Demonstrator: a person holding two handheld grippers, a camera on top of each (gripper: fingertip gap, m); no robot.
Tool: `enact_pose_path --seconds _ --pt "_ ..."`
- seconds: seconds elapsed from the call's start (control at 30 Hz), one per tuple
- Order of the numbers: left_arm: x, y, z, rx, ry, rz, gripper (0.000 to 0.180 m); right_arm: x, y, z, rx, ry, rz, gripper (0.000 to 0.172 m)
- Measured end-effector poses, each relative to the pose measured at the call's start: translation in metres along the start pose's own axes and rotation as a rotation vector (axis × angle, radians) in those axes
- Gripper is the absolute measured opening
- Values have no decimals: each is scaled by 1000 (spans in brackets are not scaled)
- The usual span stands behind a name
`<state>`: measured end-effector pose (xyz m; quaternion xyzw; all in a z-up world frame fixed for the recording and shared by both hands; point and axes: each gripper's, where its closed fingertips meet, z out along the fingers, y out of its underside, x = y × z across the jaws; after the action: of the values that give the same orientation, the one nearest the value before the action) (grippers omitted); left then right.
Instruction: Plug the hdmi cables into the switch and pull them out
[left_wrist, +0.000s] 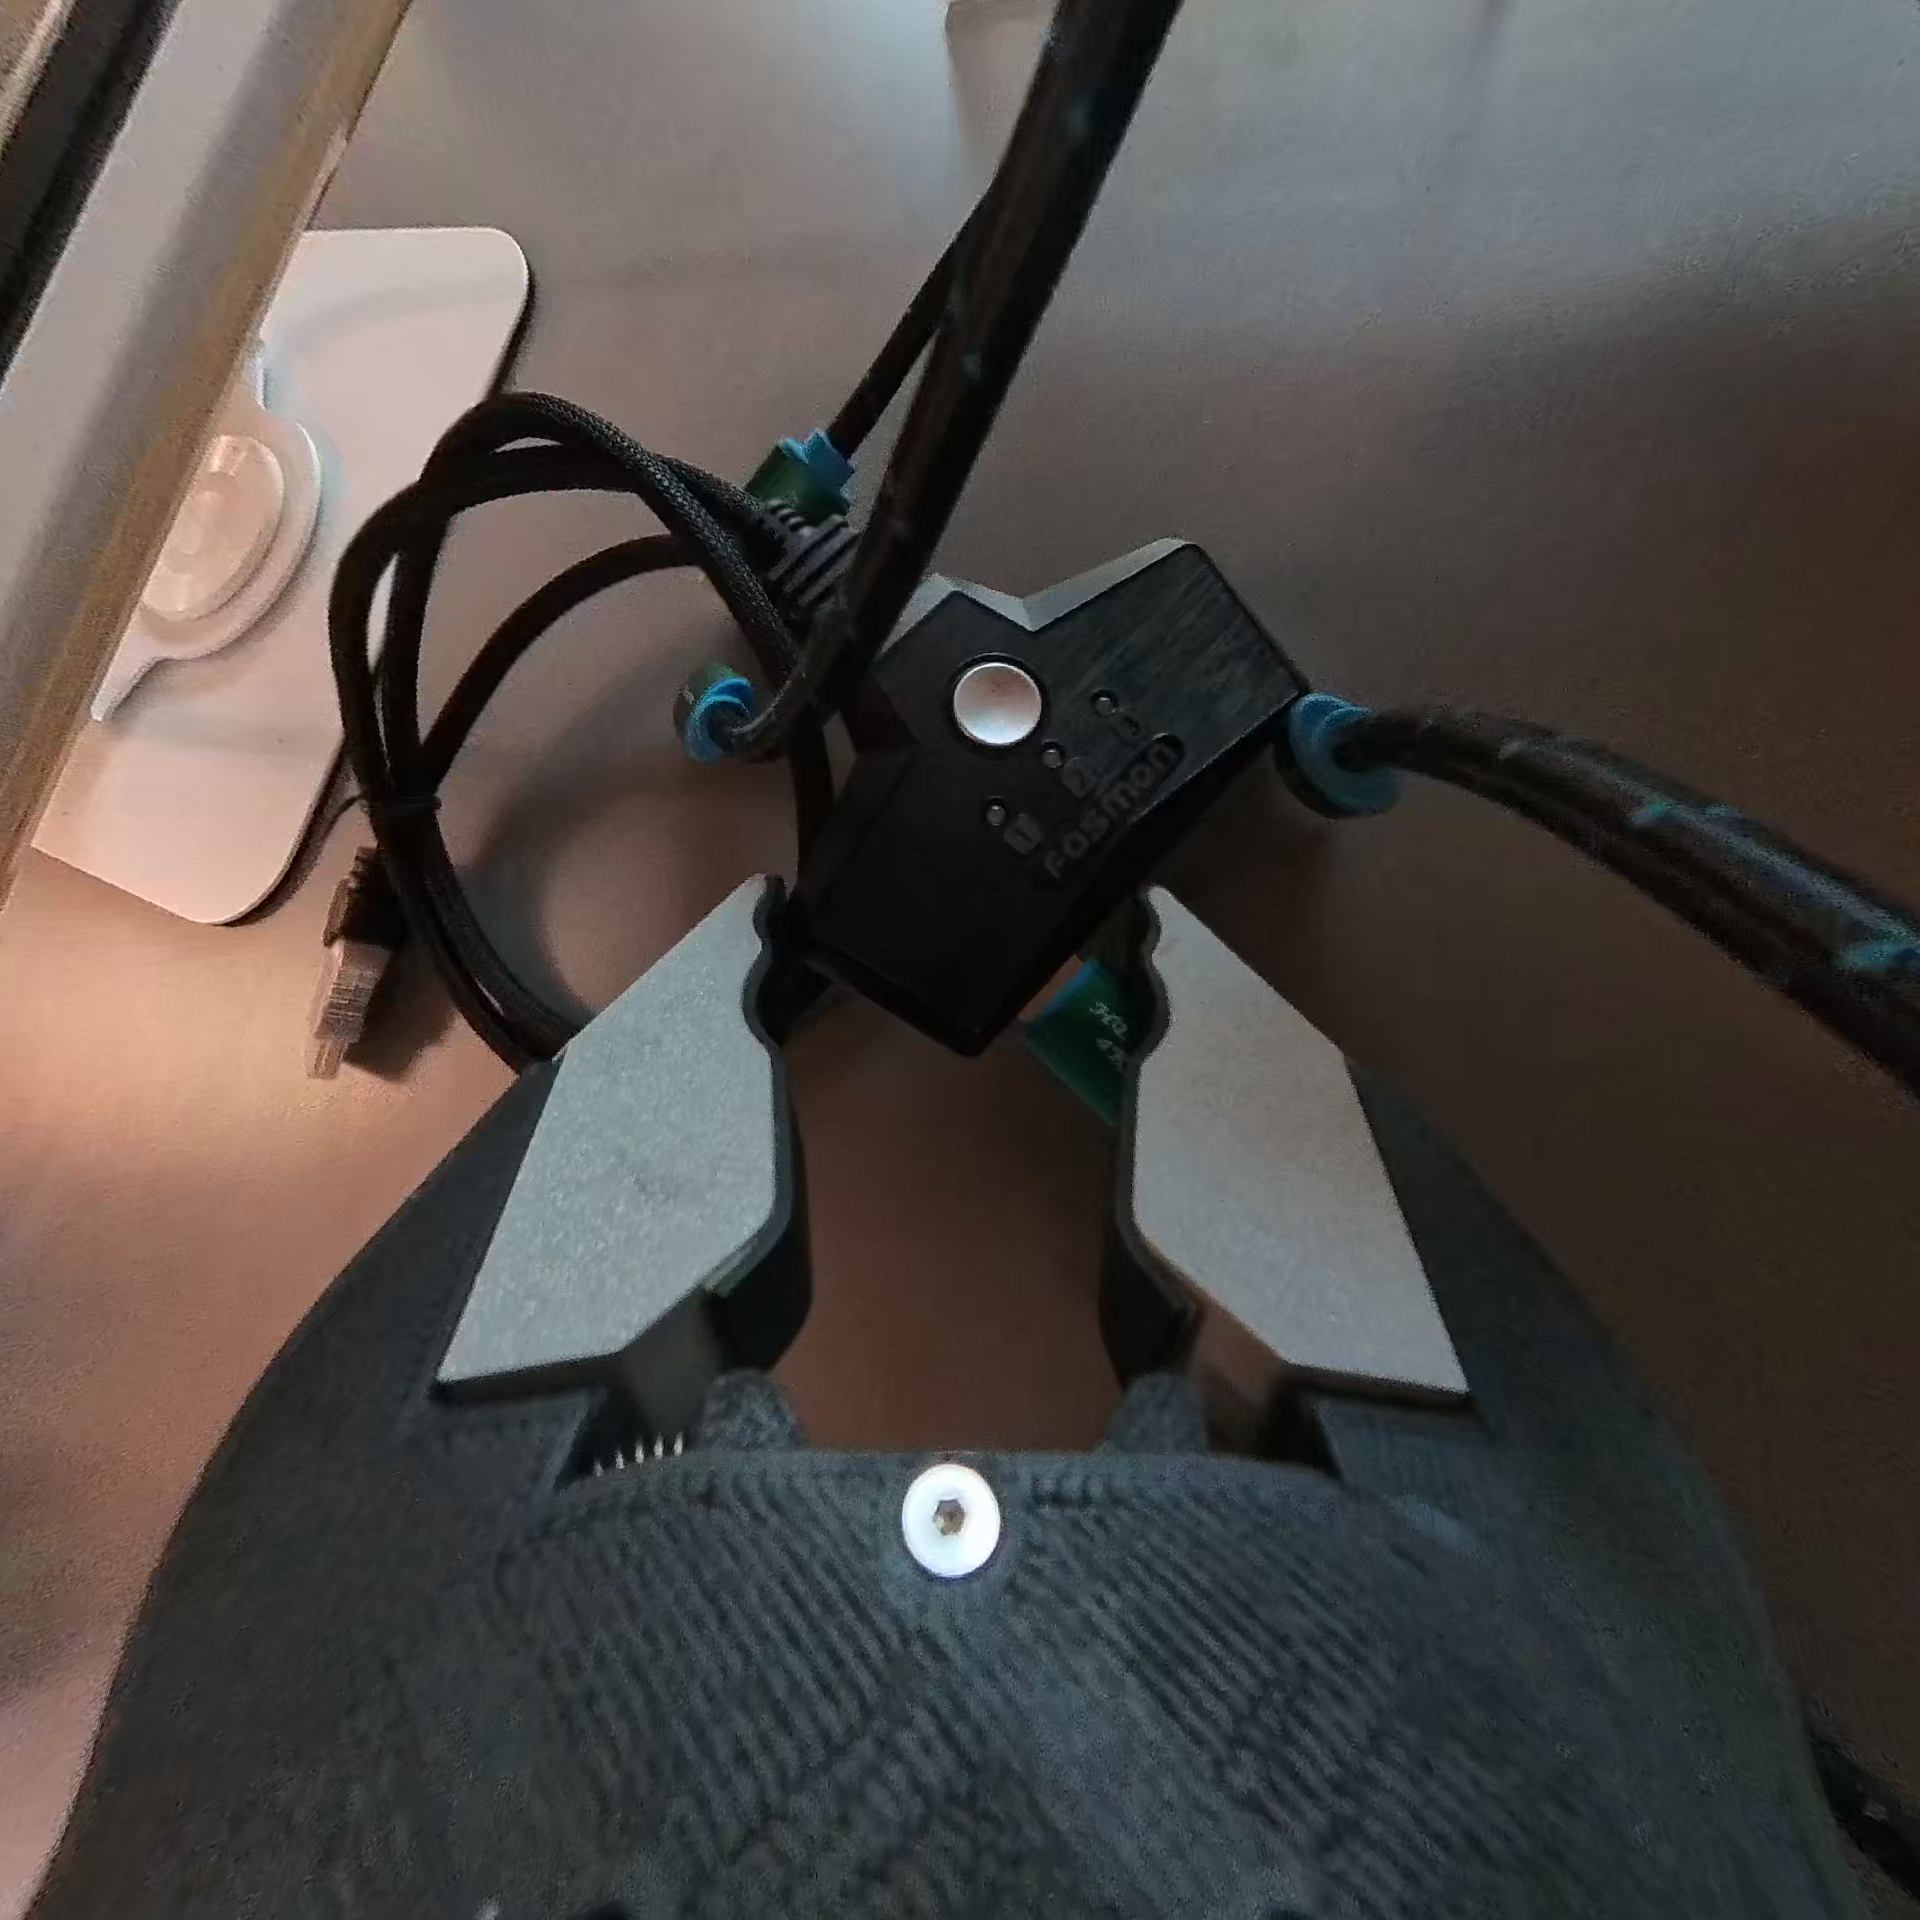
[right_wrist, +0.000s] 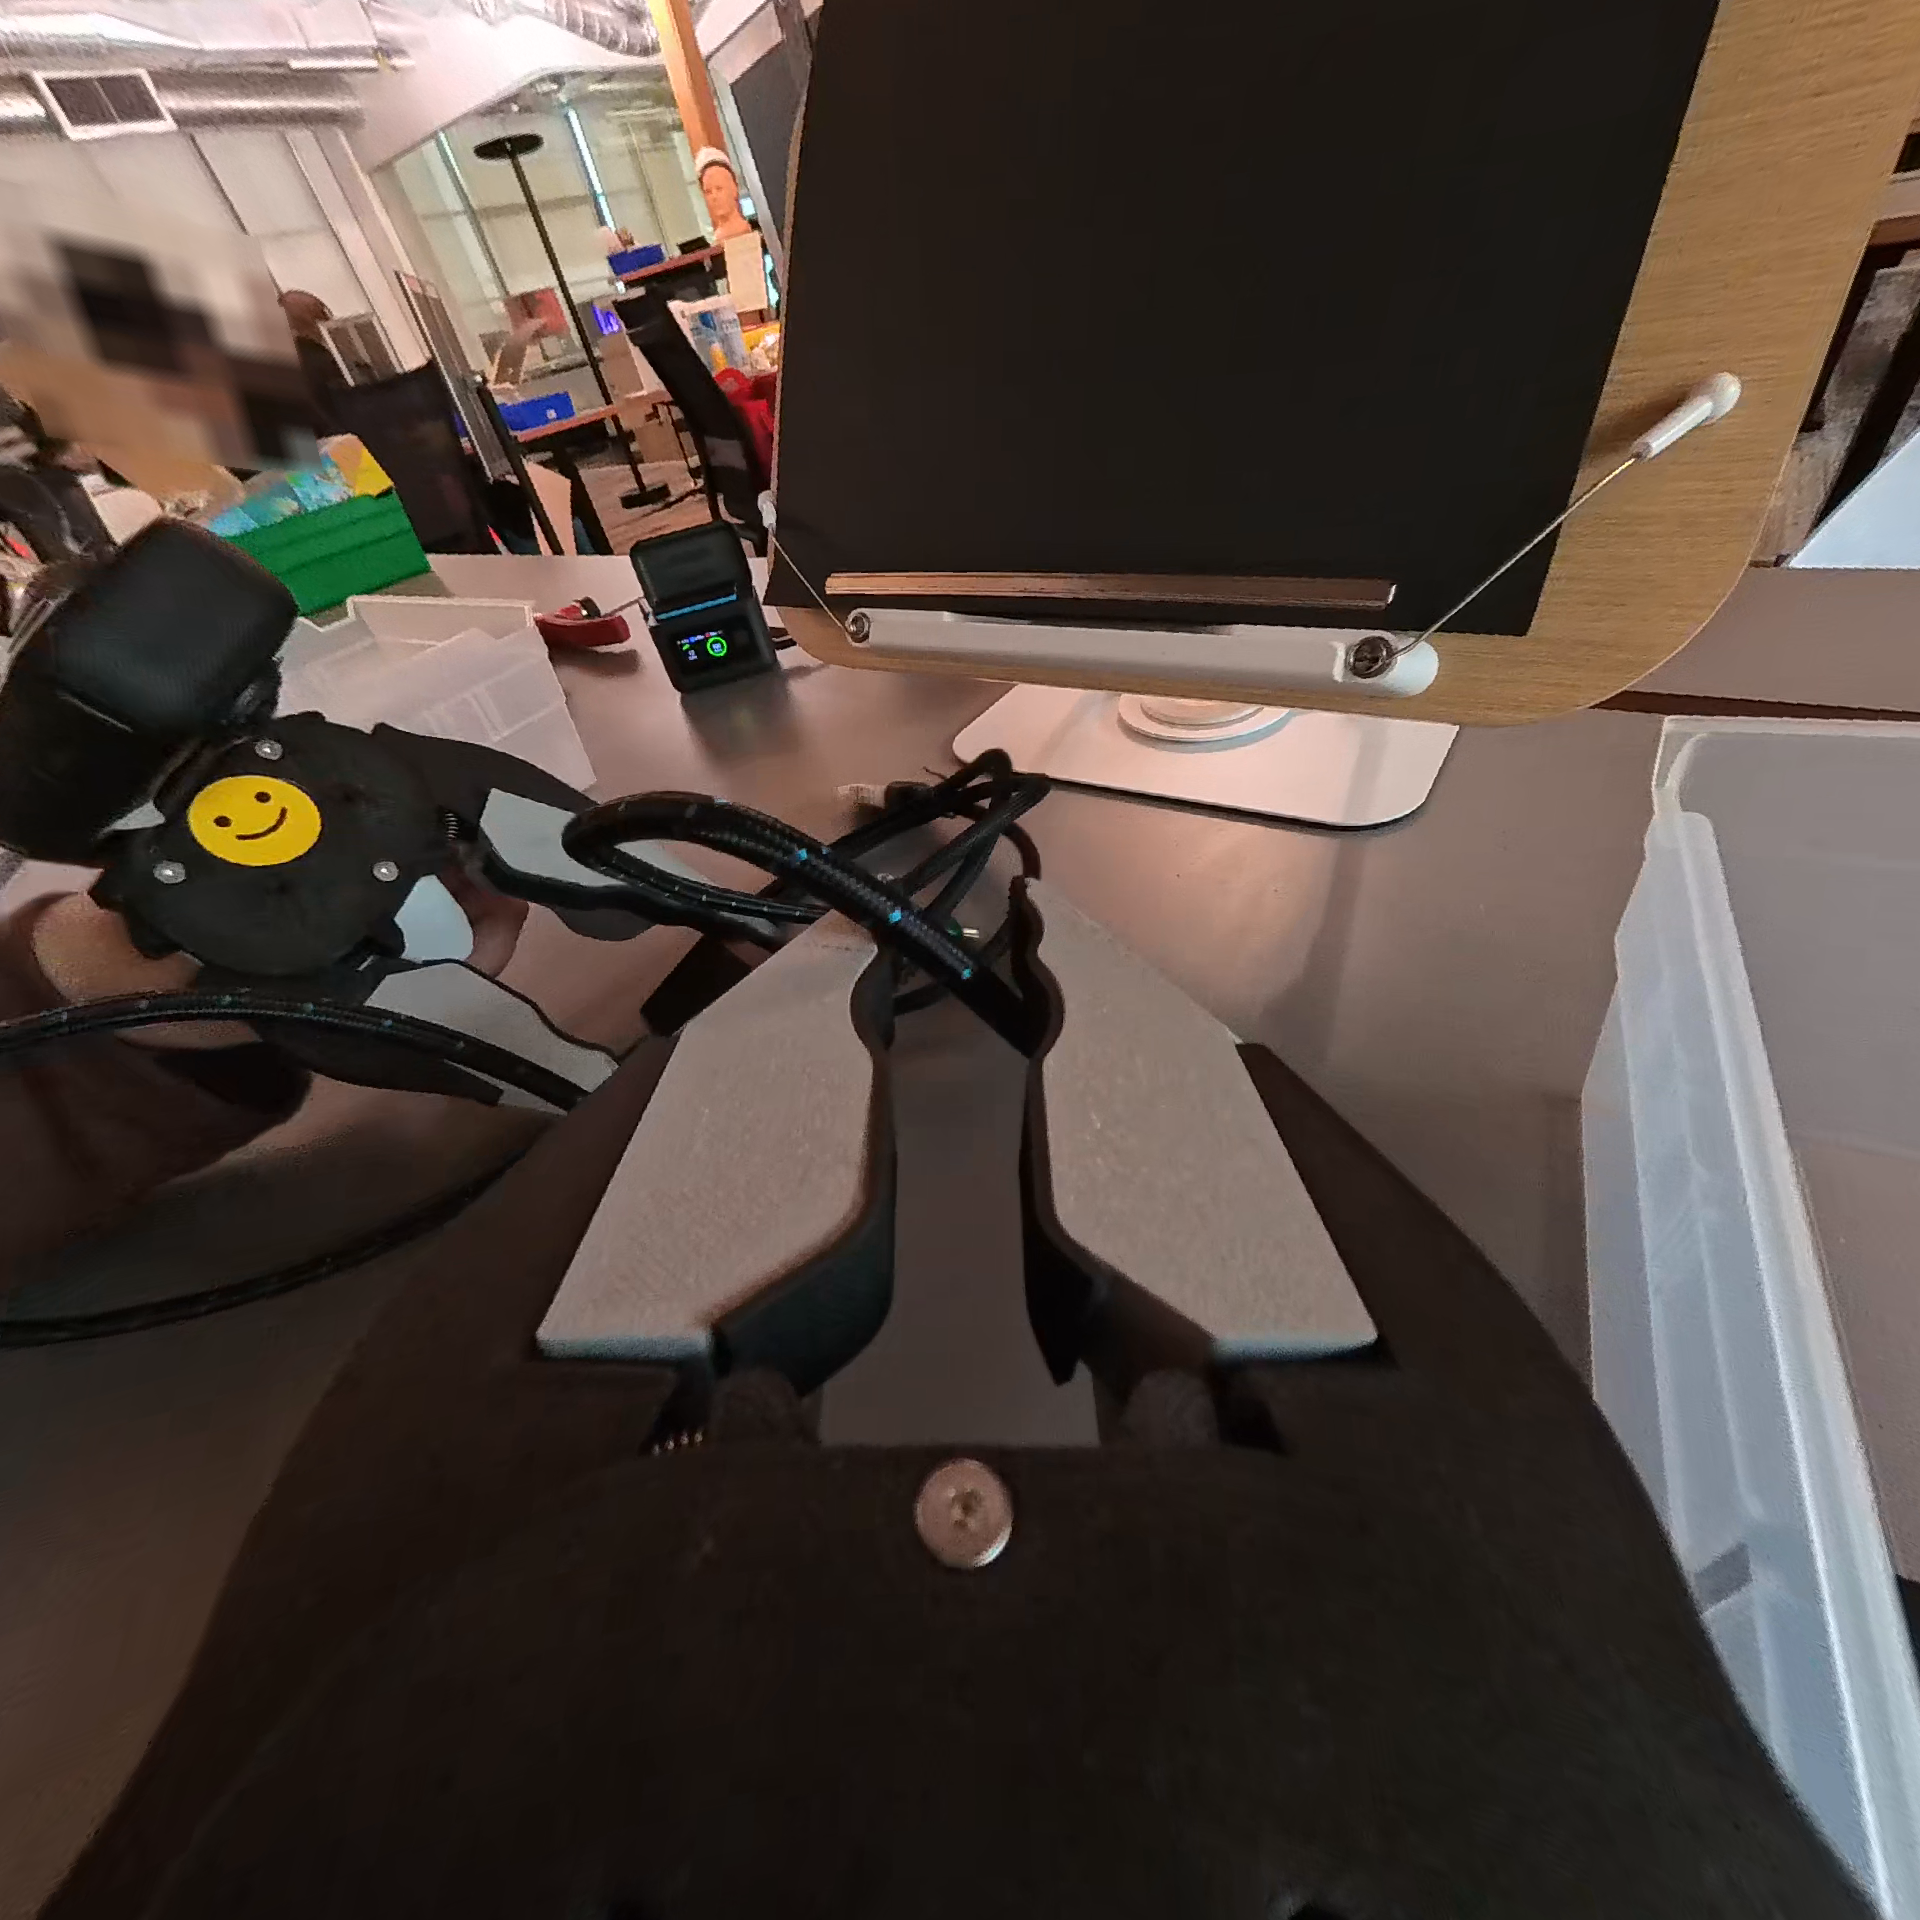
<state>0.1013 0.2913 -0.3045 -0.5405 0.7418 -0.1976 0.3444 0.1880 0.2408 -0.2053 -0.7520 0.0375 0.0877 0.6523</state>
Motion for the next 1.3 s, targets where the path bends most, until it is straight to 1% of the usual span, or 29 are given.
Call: enact_pose_path --seconds 0.1,0.2,0.23,0.27,0.33,0.4,0.47,0.57,0.63,0.67,0.73,0.77,0.8,0.87,0.93,0.97,1.0,1.03,1.07,1.1,1.17,1.2,1.27,1.3 --pt "-5 1 -7 -1 -70 49 63 3 -1 0 3 33 -25 15" --pt "-24 2 -22 -18 -261 125 63 11 -8 -5 29 122 -96 5" --pt "-29 3 -27 -16 -315 142 63 12 -15 -10 55 155 -135 1" --pt "-32 4 -30 -12 -346 155 62 11 -29 -20 128 194 -189 0" --pt "-30 7 -30 -3 -355 154 62 -3 -58 -41 313 219 -314 0" --pt "-21 8 -25 4 -320 159 62 -34 -64 -46 377 117 -399 0" --pt "-19 6 -25 3 -335 173 62 -46 -66 -48 406 116 -446 0" --pt "-21 3 -27 16 -343 159 62 -46 -82 -70 536 177 -447 0" --pt "-23 5 -27 5 -353 151 62 -36 -96 -91 636 240 -403 0" --pt "-23 6 -27 -2 -356 146 62 -33 -100 -97 664 229 -377 0" --pt "-20 7 -25 -14 -339 137 62 -31 -100 -96 655 161 -310 0" --pt "-17 7 -23 -14 -315 134 62 -40 -98 -91 643 70 -295 0" --pt "-11 4 -22 2 -290 145 62 -50 -92 -83 600 -23 -283 0" --pt "0 -3 -24 30 -262 215 62 -70 -74 -62 482 -186 -287 0" --pt "3 -8 -26 22 -310 278 62 -93 -50 -42 317 -350 -264 0" --pt "4 -11 -26 18 -329 292 62 -106 -45 -40 296 -434 -251 0" --pt "4 -12 -25 16 -334 290 62 -113 -43 -40 288 -483 -233 0" --pt "4 -11 -24 17 -328 275 62 -113 -45 -40 304 -476 -222 0" --pt "3 -9 -23 17 -318 252 62 -107 -50 -41 340 -435 -223 0" --pt "0 -7 -23 19 -311 225 62 -96 -59 -46 390 -364 -225 0" --pt "-5 -5 -25 51 -296 152 62 -70 -82 -68 532 -185 -242 0" --pt "-7 -7 -27 87 -280 107 62 -62 -86 -77 555 -106 -286 0" --pt "-5 -12 -32 151 -222 11 62 -60 -91 -86 592 19 -414 0" --pt "-1 -13 -32 167 -174 -20 61 -67 -96 -93 657 54 -455 0"
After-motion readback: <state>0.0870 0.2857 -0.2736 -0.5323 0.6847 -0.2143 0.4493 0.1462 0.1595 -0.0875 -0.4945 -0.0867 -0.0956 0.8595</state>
